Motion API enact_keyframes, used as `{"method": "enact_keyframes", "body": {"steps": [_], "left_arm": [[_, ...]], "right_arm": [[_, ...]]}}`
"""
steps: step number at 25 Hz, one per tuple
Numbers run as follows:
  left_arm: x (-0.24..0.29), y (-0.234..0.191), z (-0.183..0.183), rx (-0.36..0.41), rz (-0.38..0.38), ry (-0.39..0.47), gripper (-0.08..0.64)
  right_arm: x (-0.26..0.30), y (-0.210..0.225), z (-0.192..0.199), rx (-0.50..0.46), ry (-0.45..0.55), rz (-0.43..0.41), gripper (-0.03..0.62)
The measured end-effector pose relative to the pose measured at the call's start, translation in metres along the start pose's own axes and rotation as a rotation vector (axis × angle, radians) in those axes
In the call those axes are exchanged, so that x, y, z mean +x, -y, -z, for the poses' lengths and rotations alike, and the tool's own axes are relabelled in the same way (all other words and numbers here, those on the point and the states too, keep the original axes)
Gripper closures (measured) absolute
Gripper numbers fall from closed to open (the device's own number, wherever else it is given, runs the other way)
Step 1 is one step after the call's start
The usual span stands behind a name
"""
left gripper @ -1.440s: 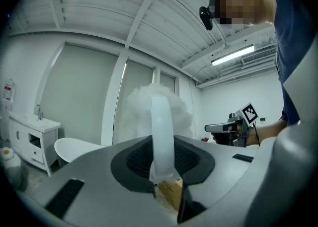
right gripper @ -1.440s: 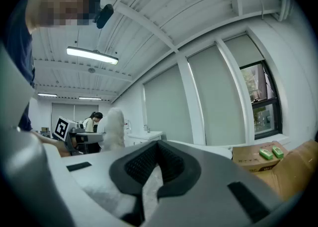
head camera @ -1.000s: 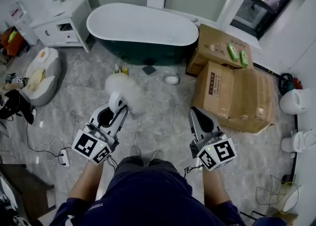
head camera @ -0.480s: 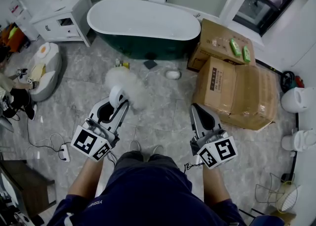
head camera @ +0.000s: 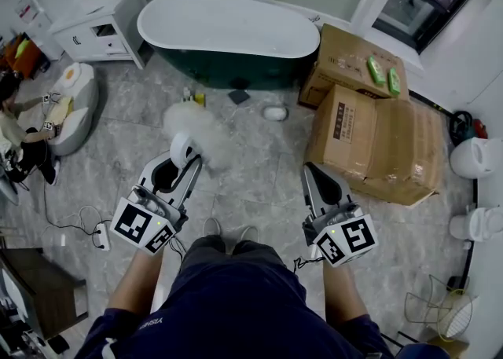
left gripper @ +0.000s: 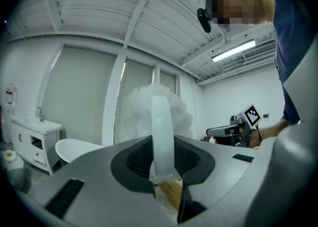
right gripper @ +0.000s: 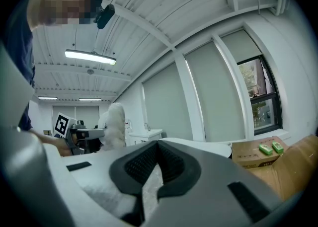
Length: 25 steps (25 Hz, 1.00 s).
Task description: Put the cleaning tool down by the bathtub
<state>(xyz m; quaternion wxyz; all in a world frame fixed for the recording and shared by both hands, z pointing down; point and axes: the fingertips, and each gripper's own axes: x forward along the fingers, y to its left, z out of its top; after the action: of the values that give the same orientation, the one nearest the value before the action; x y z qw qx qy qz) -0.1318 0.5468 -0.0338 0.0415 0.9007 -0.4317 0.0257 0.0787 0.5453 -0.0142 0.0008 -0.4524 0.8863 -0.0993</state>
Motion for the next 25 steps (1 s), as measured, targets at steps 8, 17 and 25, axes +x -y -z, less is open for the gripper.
{"method": "enact_keyframes", "body": {"steps": [8, 17, 25], "left_arm": [[0.020, 0.021, 0.000, 0.010, -0.014, 0.000, 0.456], [0.036, 0.022, -0.004, 0.023, -0.031, 0.000, 0.456], [0.053, 0.007, -0.005, 0.016, -0.046, 0.020, 0.456]], "right_arm": [[-0.011, 0.026, 0.001, -0.001, -0.007, -0.017, 0.589], [-0.007, 0.045, 0.000, 0.006, 0.000, -0.029, 0.589], [0.006, 0.061, -0.004, -0.009, 0.002, -0.024, 0.589]]}}
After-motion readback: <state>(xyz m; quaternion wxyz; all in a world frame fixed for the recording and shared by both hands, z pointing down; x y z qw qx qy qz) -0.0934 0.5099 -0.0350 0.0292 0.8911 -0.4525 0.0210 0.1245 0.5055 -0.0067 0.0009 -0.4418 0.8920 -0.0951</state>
